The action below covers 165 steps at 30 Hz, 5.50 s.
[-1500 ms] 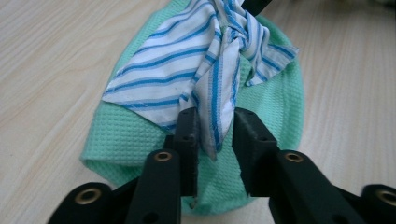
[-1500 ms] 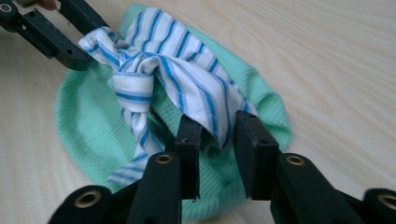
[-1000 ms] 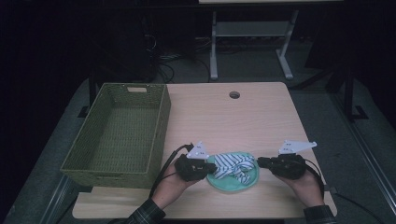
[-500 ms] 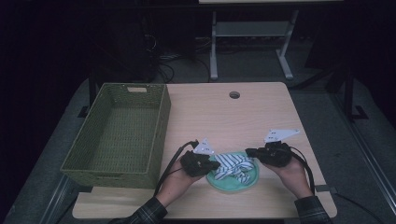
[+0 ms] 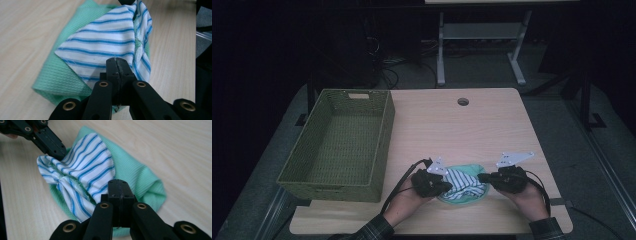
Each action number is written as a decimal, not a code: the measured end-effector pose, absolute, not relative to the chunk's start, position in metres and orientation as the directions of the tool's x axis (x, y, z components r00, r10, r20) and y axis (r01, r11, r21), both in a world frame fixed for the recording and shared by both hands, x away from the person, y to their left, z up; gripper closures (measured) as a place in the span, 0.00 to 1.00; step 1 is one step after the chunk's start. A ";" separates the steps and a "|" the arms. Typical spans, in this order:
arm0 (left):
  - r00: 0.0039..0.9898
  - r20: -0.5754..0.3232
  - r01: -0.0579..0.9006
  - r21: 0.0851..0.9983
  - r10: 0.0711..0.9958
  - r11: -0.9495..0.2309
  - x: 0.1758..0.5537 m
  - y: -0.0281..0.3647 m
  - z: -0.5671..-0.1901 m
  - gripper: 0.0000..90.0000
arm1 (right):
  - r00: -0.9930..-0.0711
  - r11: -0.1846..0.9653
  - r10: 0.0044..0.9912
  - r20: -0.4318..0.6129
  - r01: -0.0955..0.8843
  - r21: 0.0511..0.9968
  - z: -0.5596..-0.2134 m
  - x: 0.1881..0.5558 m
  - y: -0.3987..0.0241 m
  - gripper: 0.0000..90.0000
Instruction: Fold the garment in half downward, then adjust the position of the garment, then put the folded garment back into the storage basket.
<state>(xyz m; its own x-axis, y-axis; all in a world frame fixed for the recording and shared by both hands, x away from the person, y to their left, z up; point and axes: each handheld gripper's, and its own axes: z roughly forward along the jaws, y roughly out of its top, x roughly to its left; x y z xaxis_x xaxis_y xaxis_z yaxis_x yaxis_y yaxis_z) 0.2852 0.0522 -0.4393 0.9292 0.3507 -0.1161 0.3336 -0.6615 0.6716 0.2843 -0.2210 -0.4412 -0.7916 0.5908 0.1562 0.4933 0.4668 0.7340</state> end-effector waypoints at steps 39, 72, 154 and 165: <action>0.881 -0.022 0.376 0.641 0.473 -0.670 0.326 0.060 -0.444 0.99 | -0.744 0.469 0.655 0.128 0.535 0.703 -0.468 0.329 -0.206 1.00; 0.878 -0.005 0.377 0.625 0.479 -0.684 0.375 0.049 -0.459 1.00 | -0.762 0.531 0.642 0.082 0.519 0.670 -0.464 0.309 -0.205 1.00; 0.898 -0.013 0.347 0.633 0.439 -0.692 0.331 0.076 -0.444 0.95 | -0.787 0.512 0.600 0.143 0.515 0.688 -0.461 0.298 -0.210 0.93; 0.917 -0.005 0.307 0.646 0.398 -0.699 0.328 0.084 -0.418 0.71 | -0.670 0.434 0.739 0.076 0.559 0.706 -0.468 0.293 -0.248 0.40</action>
